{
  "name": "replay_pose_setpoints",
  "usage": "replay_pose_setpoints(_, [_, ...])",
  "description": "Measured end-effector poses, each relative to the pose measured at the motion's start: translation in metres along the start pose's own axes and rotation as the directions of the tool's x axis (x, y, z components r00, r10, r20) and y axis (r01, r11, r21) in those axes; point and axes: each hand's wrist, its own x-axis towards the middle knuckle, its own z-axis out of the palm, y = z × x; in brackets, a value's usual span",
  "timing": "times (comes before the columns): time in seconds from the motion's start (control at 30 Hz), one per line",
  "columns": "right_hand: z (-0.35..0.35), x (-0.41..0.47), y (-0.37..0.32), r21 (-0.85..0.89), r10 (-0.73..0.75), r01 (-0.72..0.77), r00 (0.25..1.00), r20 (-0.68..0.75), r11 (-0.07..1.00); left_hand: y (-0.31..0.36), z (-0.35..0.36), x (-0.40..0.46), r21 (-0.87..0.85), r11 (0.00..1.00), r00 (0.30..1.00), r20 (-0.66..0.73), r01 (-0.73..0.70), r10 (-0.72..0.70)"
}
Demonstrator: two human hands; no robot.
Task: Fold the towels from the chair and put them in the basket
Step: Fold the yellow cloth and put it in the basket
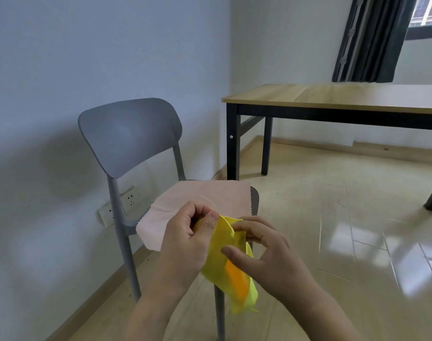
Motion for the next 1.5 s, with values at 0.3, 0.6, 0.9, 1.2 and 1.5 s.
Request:
replay_pose_setpoints(0.3, [0.009,0.007,0.007,0.039,-0.075,0.088,0.962,-0.264,0.995,-0.008,0.005,-0.002,-0.004,0.993,0.992,0.055,0.116,-0.115])
replay_pose_setpoints(0.6, [0.013,0.006,0.008,0.117,-0.003,0.036,0.963,-0.268,0.993,-0.008,0.006,-0.004,-0.073,0.982,0.984,0.067,0.172,-0.167])
replay_pose_setpoints(0.9, [-0.020,0.016,-0.025,0.304,0.080,0.036,0.930,-0.359,0.952,0.007,-0.016,-0.002,0.565,0.756,0.941,0.265,-0.330,0.213])
replay_pose_setpoints(1.2, [-0.079,0.036,-0.091,-0.021,-0.118,0.117,0.954,-0.275,0.993,0.096,-0.057,0.054,0.815,0.176,0.765,0.411,-0.552,0.496])
replay_pose_setpoints(1.5, [-0.117,0.055,-0.157,0.093,-0.149,0.191,0.929,-0.338,0.977,0.196,-0.106,0.084,0.900,-0.184,0.748,0.431,-0.395,0.505])
